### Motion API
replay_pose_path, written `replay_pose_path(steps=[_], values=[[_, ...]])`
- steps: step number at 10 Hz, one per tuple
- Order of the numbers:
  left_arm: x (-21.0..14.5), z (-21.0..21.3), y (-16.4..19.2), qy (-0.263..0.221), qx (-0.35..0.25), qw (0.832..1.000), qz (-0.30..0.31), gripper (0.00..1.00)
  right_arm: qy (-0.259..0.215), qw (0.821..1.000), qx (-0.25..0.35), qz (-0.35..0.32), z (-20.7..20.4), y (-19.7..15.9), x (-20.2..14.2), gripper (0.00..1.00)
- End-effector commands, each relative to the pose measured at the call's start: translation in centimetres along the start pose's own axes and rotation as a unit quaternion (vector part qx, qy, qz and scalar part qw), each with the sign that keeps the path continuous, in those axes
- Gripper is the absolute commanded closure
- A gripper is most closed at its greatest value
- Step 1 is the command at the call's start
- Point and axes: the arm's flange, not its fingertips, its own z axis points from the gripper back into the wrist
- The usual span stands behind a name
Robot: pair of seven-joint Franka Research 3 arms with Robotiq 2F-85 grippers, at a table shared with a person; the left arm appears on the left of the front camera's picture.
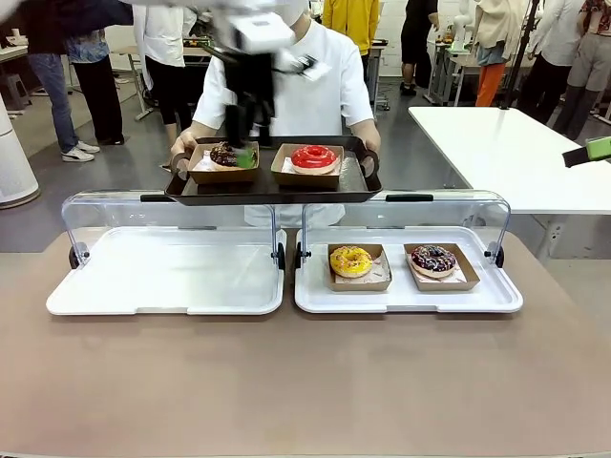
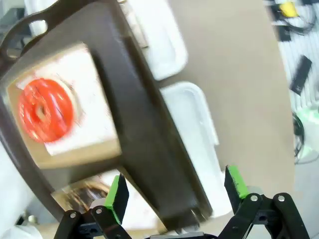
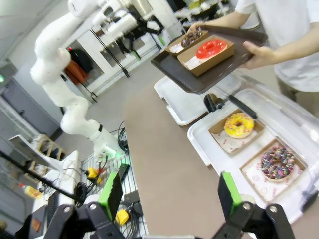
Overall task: Provide the desired donut to the person.
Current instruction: Place the picked Paper togo box onto the Handle tray extended by the person.
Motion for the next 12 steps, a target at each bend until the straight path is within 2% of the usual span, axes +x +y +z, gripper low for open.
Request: replay_pose_path(steps=[1,3,5,6,8,10,12], values=[[-9.8,2.6,-5.0,-0.016,-0.033,0.999,-0.019,0.00,-0.002,1.000,0.003,0.002,0.0,0.0,0.0,0.00],[-17.2,4.2,-8.2,-0.035,-0.032,0.999,-0.023,0.00,-0.002,1.000,0.003,0.002,0.0,0.0,0.0,0.00],[-22.6,4.4,-13.1,-0.040,0.020,0.999,0.025,0.00,-0.002,1.000,0.003,0.002,0.0,0.0,0.0,0.00],[-25.1,4.2,-13.8,-0.031,0.060,0.996,0.052,0.00,-0.002,1.000,0.003,0.002,0.0,0.0,0.0,0.00],[-28.7,3.2,-14.1,-0.039,0.078,0.993,0.083,0.00,-0.002,1.000,0.003,0.002,0.0,0.0,0.0,0.00],[-30.3,1.6,-16.2,-0.055,0.089,0.989,0.102,0.00,-0.002,1.000,0.003,0.002,0.0,0.0,0.0,0.00],[-31.1,1.0,-15.8,-0.059,0.084,0.989,0.106,0.00,-0.002,1.000,0.003,0.002,0.0,0.0,0.0,0.00]])
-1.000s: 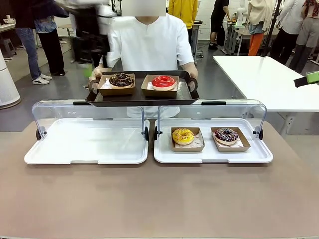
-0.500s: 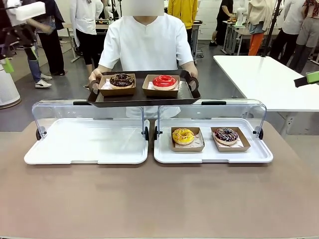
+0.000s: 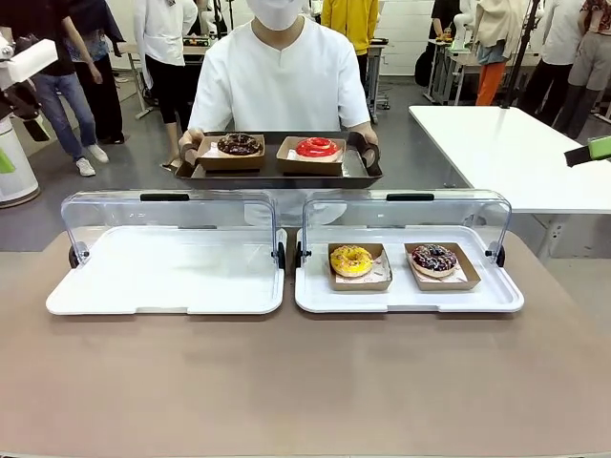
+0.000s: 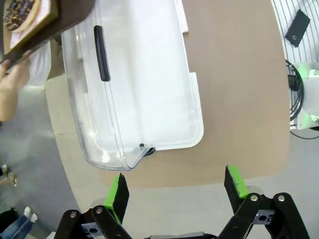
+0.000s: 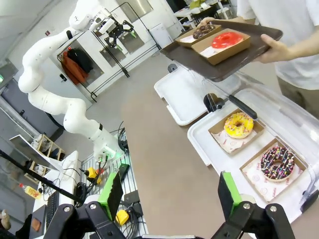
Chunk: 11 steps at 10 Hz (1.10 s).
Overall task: Provide the desired donut to the person.
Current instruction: Place the picked Paper togo box onto the Handle tray extended by the person.
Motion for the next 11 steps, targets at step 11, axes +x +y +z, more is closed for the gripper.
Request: replay_pose_path(steps=[11], values=[[-7.9,-3.9,0.2,-0.215,0.030,0.967,0.136,0.00,-0.002,1.000,0.003,0.002,-0.1,0.0,0.1,0.00]])
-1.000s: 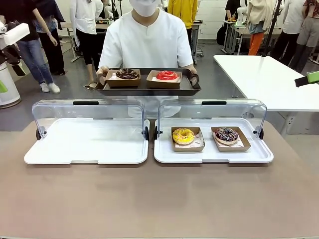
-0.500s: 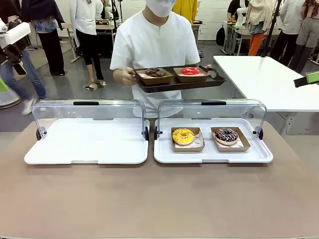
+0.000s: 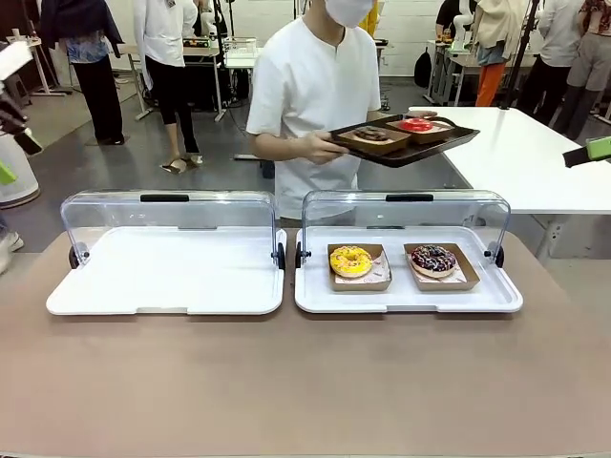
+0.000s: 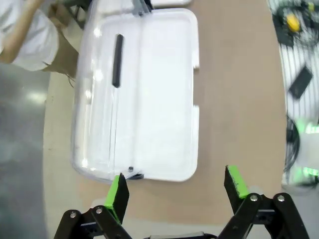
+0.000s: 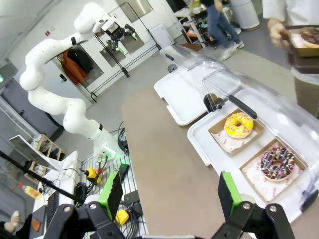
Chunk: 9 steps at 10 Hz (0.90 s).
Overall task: Provide the desired donut to the person.
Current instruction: Place the picked Paper togo box onto the Handle tray extended by the person.
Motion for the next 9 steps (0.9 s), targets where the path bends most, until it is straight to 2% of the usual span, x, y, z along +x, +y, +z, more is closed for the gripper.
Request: replay_pose_path(steps=[1,2,3,5,7,9], values=[[-3.4,-1.7,2.0,-0.116,0.012,0.992,0.041,0.00,-0.002,1.000,0.003,0.003,-0.1,0.0,0.1,0.00],[-5.3,-1.9,0.9,-0.180,0.003,0.982,0.053,0.00,-0.002,1.000,0.003,0.003,-0.1,0.0,0.1,0.00],[-7.0,-2.1,0.7,-0.242,-0.005,0.970,0.037,0.00,-0.002,1.000,0.003,0.003,-0.1,0.0,0.1,0.00],[-8.8,-2.5,2.5,-0.276,0.005,0.961,0.025,0.00,-0.002,1.000,0.003,0.003,-0.1,0.0,0.1,0.00],[-11.0,-3.7,1.7,-0.301,-0.015,0.953,0.026,0.00,-0.002,1.000,0.003,0.003,-0.1,0.0,0.1,0.00],[-11.6,-4.0,3.0,-0.303,-0.022,0.952,0.016,0.00,-0.002,1.000,0.003,0.003,-0.1,0.0,0.1,0.00]])
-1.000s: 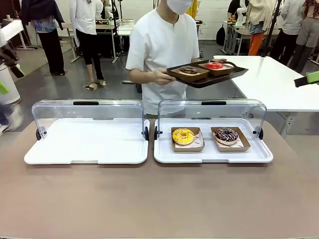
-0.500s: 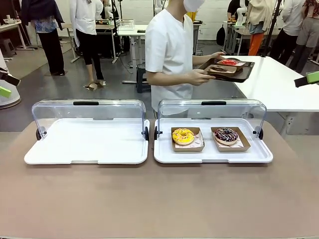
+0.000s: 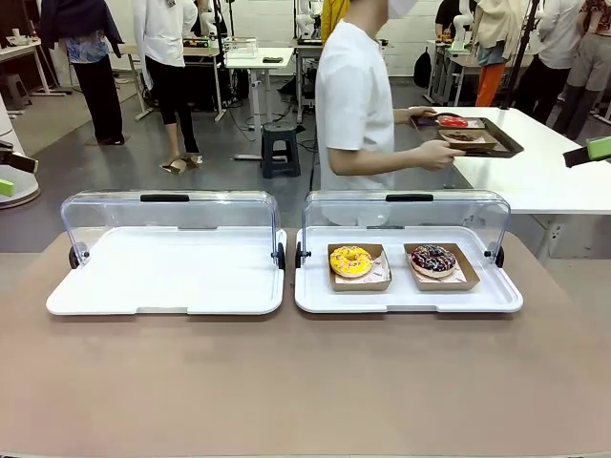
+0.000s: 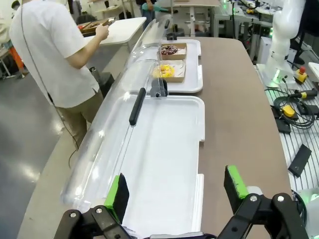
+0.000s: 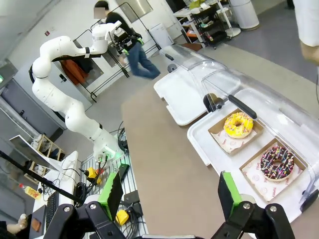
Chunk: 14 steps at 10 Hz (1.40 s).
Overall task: Provide the desired donut to the person.
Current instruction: Place the picked Paper togo box onto the Handle tray extended by the person.
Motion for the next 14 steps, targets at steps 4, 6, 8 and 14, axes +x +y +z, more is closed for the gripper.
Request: replay_pose_path(steps=[4,6,8,14], values=[[-0.39,0.08,0.23,-0.002,-0.005,1.000,-0.001,0.00,-0.001,1.000,0.004,0.003,-0.12,0.04,0.08,0.00],[-0.39,0.08,0.23,-0.002,-0.005,1.000,-0.001,0.00,-0.001,1.000,0.004,0.003,-0.12,0.04,0.08,0.00],[-0.39,0.08,0.23,-0.002,-0.005,1.000,-0.001,0.00,-0.001,1.000,0.004,0.003,-0.12,0.04,0.08,0.00],[-0.39,0.08,0.23,-0.002,-0.005,1.000,-0.001,0.00,-0.001,1.000,0.004,0.003,-0.12,0.04,0.08,0.00]])
